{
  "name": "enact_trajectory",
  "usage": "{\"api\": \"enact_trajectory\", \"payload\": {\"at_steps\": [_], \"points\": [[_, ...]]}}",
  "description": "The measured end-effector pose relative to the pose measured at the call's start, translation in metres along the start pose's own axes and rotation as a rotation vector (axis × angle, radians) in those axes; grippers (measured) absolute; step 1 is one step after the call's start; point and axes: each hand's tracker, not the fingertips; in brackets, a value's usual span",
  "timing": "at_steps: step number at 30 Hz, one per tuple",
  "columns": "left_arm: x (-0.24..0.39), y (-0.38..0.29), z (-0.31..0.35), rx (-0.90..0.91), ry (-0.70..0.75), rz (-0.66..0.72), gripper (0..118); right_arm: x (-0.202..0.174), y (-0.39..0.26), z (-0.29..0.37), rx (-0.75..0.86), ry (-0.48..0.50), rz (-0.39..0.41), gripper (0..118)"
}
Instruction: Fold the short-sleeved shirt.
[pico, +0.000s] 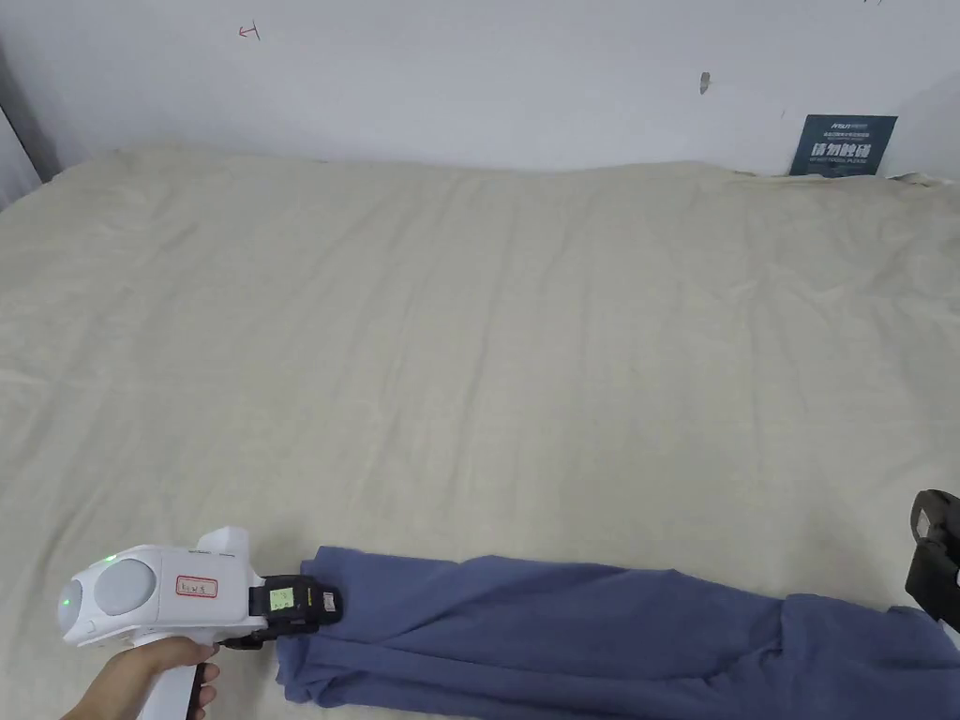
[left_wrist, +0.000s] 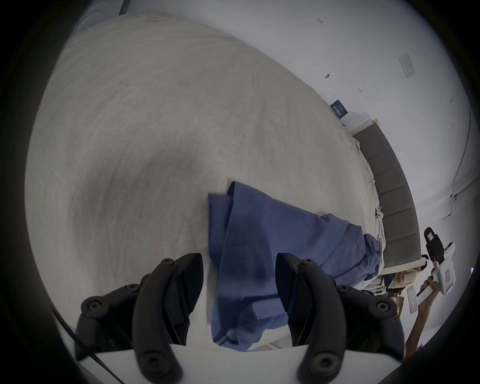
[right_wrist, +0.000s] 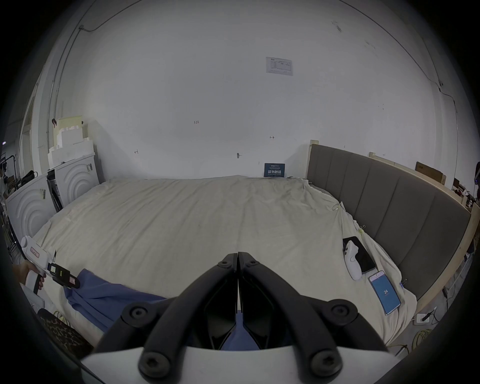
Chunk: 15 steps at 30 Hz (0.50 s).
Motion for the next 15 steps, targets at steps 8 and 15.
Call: {"api": "enact_trajectory", "payload": {"at_steps": [8,15], "points": [[0.017,0.003,-0.005,-0.008,0.011,-0.089,26,0.005,-0.002,-0.003,-0.015,-0.016,-0.01,0],[0.036,-0.003,-0.004,0.002,0.077,-0.163,4,0.007,-0.002,-0.002,-0.012,-0.01,-0.021,0]]}}
